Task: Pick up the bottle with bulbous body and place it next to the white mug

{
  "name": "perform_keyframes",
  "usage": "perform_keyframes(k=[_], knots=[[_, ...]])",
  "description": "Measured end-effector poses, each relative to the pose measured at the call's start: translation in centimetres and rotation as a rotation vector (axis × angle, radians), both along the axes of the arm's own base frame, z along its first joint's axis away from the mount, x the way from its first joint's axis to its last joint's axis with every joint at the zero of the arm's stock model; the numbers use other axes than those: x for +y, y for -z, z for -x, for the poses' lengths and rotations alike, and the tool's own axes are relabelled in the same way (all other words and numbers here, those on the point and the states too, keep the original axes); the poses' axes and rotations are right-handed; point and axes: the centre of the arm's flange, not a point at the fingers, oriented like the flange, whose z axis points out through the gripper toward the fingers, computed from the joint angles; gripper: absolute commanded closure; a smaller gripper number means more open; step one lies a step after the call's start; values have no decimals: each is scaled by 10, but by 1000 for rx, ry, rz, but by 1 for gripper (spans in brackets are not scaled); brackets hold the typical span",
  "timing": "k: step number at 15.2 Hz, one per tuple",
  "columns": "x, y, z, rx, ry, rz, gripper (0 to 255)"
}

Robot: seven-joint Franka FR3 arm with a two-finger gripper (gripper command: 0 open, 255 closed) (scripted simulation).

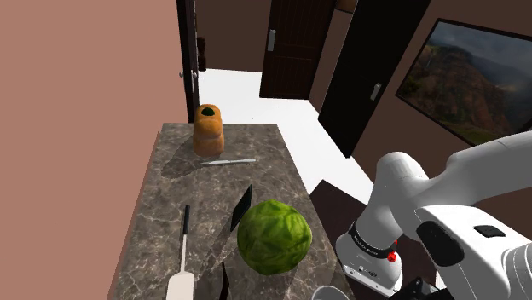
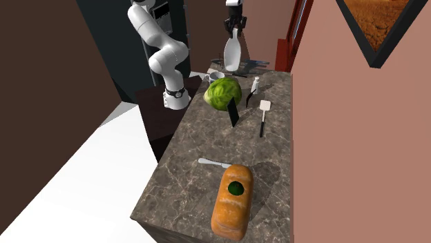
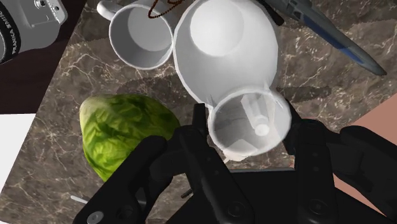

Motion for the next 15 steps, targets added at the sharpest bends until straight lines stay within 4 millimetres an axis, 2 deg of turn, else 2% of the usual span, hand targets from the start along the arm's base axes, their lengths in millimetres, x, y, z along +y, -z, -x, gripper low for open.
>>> perform_keyframes(k=[15], knots=[[0,79,0,0,0,0,255]])
